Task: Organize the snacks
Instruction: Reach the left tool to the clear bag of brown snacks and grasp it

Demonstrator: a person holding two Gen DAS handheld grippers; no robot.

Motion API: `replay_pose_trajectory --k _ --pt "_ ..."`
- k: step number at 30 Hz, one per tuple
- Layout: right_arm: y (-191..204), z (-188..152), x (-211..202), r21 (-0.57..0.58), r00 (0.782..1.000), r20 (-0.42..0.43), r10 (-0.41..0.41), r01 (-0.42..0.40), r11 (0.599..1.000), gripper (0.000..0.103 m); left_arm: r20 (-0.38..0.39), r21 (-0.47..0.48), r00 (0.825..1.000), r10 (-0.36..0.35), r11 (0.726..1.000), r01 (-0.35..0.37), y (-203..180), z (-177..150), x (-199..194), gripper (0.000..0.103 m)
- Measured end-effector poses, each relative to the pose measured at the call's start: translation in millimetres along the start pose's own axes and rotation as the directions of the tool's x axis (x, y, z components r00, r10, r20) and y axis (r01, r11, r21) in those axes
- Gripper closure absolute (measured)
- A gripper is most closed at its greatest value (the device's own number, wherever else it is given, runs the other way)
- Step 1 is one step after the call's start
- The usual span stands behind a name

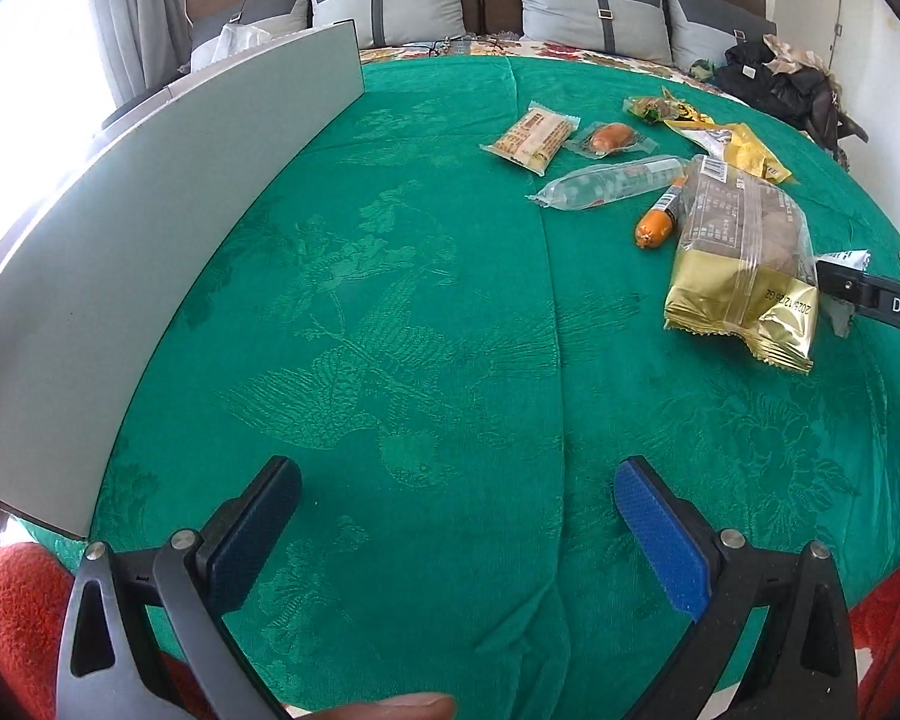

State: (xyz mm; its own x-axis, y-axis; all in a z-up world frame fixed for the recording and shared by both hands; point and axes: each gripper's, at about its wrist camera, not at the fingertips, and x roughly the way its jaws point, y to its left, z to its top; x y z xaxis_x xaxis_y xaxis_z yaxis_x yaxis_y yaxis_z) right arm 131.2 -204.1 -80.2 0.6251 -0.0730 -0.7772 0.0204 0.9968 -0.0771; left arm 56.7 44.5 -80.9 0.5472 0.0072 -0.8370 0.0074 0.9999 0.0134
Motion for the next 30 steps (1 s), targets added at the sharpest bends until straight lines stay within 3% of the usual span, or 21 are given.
replay_pose_trajectory --k 2,7,11,16,17,19,20,21,25,28,29,30 --pt "-29 -7 -8 0.097 1.0 0.005 -0.014 0.014 0.995 0.004 -0.007 -0.033 1.0 -0.006 0.999 0.005 5 2 3 0.0" --pt "-56 -34 -16 0.022 0.998 -0.007 -0.062 0.062 0.998 0.004 0.04 -0.047 0.999 0.007 0.999 -0.005 6 3 4 0.0" --pt "-66 -38 -14 0.077 1.0 0.018 0.005 -0.007 0.997 0.003 0.056 -0.017 0.998 -0.015 1.0 0.016 8 3 4 0.0" --pt "-63 -32 -7 0.071 1.0 0.015 0.014 -0.015 0.997 0.002 -0.065 0.004 0.994 -0.093 0.996 0.094 12 15 3 0.002" --pt "-63 -32 -6 0.072 1.0 0.017 0.012 -0.013 0.997 0.002 -0.049 -0.026 0.984 -0.17 0.985 0.169 14 17 -5 0.004" --pt "-62 -32 -6 0.072 1.0 0.019 0.01 -0.012 0.997 0.002 0.016 -0.062 0.938 -0.347 0.936 0.347 11 28 -22 0.004" --pt "-63 -32 -6 0.072 1.0 0.019 0.01 -0.012 0.997 0.002 0.024 -0.051 0.915 -0.402 0.914 0.403 3 38 -26 0.002" --pt "-63 -33 -6 0.071 1.0 0.019 0.01 -0.011 0.997 0.002 0.005 -0.02 0.905 -0.424 0.905 0.424 -9 49 -27 0.002" --pt "-63 -33 -6 0.071 1.0 0.019 0.01 -0.012 0.997 0.002 -0.108 0.176 0.928 -0.357 0.912 0.371 -73 87 -10 0.002" --pt "-63 -33 -6 0.072 1.0 0.019 0.011 -0.012 0.997 0.002 -0.103 0.305 0.969 -0.226 0.92 0.247 -116 98 9 0.003" --pt "-62 -33 -6 0.072 1.0 0.019 0.011 -0.013 0.997 0.002 -0.101 0.327 0.974 -0.205 0.917 0.227 -125 99 13 0.014" --pt "-62 -33 -6 0.071 1.0 0.02 0.011 -0.013 0.997 0.002 -0.097 0.34 0.974 -0.204 0.913 0.225 -133 99 14 0.039"
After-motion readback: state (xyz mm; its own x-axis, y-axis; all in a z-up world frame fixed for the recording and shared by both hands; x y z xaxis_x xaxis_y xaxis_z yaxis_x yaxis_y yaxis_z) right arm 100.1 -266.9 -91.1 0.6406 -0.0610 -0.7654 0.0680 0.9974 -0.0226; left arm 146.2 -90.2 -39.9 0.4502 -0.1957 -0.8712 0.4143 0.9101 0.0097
